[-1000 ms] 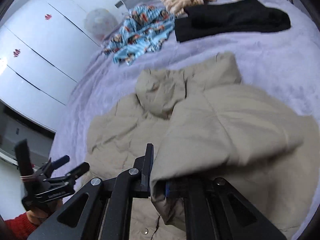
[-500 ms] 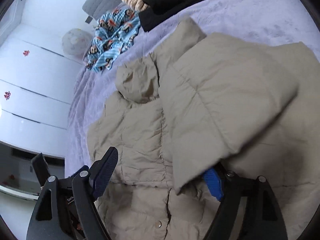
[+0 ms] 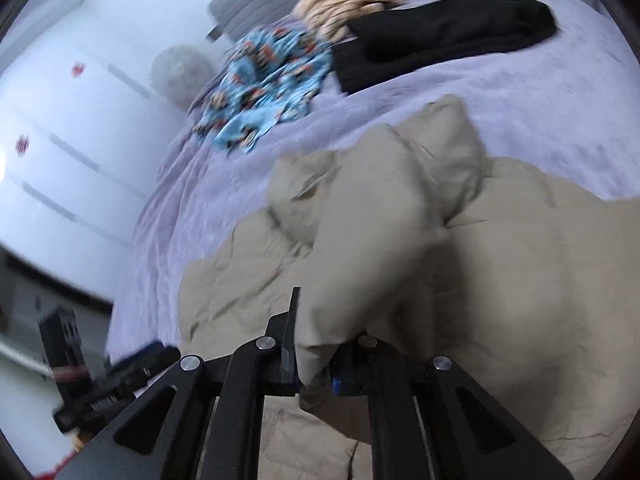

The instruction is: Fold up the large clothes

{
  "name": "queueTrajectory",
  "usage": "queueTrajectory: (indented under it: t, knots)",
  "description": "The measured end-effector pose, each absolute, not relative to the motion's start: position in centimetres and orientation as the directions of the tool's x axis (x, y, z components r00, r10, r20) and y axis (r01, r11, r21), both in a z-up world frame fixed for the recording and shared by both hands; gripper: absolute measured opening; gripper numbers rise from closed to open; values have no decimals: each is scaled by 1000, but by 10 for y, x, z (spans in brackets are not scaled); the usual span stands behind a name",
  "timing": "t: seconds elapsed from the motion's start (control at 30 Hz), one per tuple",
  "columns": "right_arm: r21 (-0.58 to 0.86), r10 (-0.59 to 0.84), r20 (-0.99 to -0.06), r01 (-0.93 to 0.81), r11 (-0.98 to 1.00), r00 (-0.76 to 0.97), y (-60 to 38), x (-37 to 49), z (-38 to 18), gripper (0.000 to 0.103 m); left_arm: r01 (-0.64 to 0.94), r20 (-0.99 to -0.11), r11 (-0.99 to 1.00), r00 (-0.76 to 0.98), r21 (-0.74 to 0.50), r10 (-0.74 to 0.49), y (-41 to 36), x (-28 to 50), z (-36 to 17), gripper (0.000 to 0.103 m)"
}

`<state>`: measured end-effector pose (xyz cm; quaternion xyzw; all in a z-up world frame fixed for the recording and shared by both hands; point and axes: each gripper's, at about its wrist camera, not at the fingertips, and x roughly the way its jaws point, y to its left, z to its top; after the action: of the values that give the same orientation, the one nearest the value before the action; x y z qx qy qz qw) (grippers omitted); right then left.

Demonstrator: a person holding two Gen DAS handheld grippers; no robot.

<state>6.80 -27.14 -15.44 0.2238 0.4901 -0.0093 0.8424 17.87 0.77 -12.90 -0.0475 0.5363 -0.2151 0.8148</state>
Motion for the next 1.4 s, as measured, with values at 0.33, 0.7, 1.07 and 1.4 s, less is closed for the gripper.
queueTrajectory:
  t: [0.33, 0.7, 1.07, 1.4]
  knots:
    - [342, 226, -899, 280, 897, 375, -270, 7, -174, 65, 382, -808, 793, 168, -475, -565, -42, 181, -146, 103]
    - [529, 174, -836, 683, 504, 520, -431, -112, -180, 65, 334, -825, 794, 77, -508, -560, -95, 188, -178, 10]
    - [433, 36, -862, 698, 570, 505, -445, -100, -199, 9, 399, -887, 843, 134, -360, -442, -65, 185, -193, 14]
    - [440, 115, -865, 629, 641, 488, -426, -117, -153, 16, 393, -881, 899, 335, -192, -334, -27, 193, -126, 18]
